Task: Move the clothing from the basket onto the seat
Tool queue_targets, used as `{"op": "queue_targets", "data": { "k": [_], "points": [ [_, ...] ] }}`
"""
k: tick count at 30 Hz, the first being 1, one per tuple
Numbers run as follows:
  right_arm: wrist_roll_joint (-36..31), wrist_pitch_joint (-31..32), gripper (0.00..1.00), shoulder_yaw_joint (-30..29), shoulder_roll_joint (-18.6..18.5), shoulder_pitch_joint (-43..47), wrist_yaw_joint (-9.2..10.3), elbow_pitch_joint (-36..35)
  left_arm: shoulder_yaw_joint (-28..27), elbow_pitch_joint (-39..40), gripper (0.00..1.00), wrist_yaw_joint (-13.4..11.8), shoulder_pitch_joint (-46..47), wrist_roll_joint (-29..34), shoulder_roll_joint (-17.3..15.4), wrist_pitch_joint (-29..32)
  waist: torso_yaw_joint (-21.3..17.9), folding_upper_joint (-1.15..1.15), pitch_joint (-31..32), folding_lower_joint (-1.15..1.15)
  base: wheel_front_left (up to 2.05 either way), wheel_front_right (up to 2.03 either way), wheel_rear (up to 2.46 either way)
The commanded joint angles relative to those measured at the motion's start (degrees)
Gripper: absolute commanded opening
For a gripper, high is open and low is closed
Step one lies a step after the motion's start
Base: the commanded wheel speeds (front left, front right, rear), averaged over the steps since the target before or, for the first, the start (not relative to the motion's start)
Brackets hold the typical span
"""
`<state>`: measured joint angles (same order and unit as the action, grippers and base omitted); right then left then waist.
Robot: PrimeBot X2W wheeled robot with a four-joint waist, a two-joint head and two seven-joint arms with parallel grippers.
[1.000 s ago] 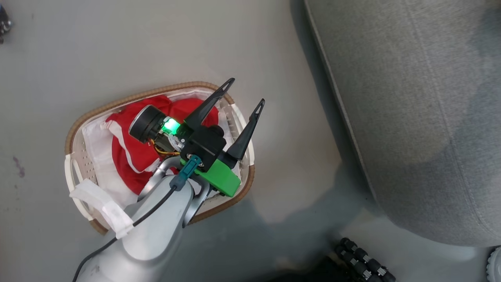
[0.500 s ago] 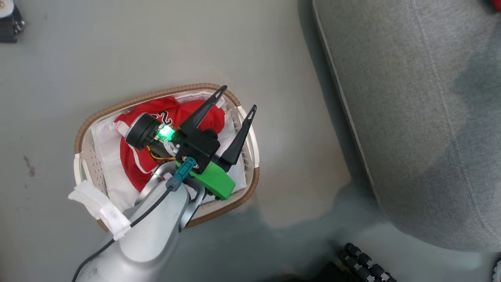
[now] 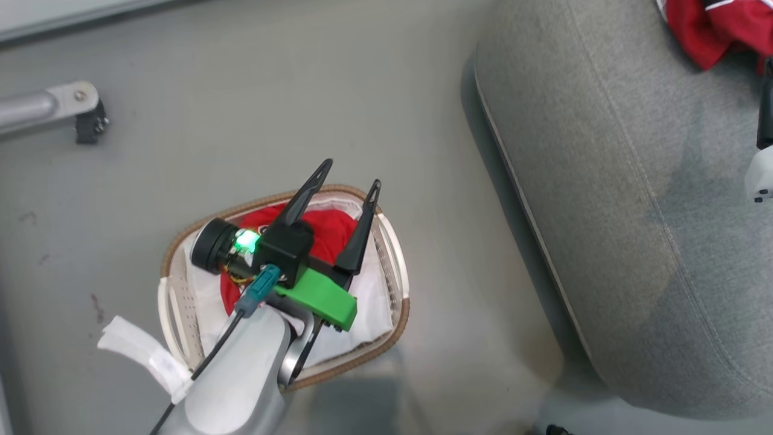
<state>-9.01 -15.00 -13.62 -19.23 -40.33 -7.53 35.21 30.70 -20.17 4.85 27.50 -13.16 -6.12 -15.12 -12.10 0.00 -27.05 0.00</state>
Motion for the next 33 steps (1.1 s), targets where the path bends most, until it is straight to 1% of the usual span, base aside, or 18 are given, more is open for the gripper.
{"op": "queue_targets", "data": {
  "k": [1,5,12,17,20,23,29,33],
  "points": [
    [0.79,-0.28,1.00,0.24,0.03,1.54,0.08,-0.11,-1.06,0.31,1.00,-0.41,-2.03,-0.51,0.33,-0.03,2.42,0.00,7.02,0.00,0.00,0.00,0.00],
    [1.48,-0.28,1.00,2.23,1.79,2.77,0.08,0.01,-4.29,0.59,1.00,-0.63,-5.77,-1.32,1.26,-0.04,4.04,0.00,12.08,0.00,0.00,0.00,0.00],
    [3.61,-0.28,1.00,5.09,6.37,8.22,0.08,-1.76,-10.94,1.02,1.00,-1.40,-12.90,-2.05,2.46,-0.04,7.93,0.00,19.71,0.00,0.00,0.00,0.00],
    [4.93,-0.28,1.00,6.82,10.54,13.59,0.08,-4.70,-16.38,1.96,1.00,-1.99,-18.02,-2.61,2.74,-0.03,10.29,0.00,23.01,0.00,0.00,0.00,0.00],
    [5.86,-0.28,1.00,8.68,12.89,16.61,0.08,-6.20,-19.70,2.52,1.00,-2.40,-20.45,-2.77,2.91,-0.03,11.20,0.00,24.36,0.00,0.00,0.00,0.00],
    [6.91,-0.28,1.00,10.90,14.69,19.86,0.08,-8.11,-22.57,2.78,1.00,-2.30,-22.99,-2.70,3.05,-0.04,11.68,0.00,25.42,0.00,0.00,0.00,0.00],
    [9.52,-0.28,1.00,13.90,16.21,25.83,0.08,-10.89,-25.18,1.93,1.00,-1.63,-26.20,-2.38,3.16,-0.04,12.06,0.00,26.89,0.00,0.00,0.00,0.00],
    [13.19,-0.28,1.00,16.39,16.21,29.80,0.08,-12.03,-25.56,1.29,1.00,-1.24,-27.13,-3.03,3.20,-0.04,12.33,0.00,27.58,0.00,0.00,0.00,0.00]
  ]
}}
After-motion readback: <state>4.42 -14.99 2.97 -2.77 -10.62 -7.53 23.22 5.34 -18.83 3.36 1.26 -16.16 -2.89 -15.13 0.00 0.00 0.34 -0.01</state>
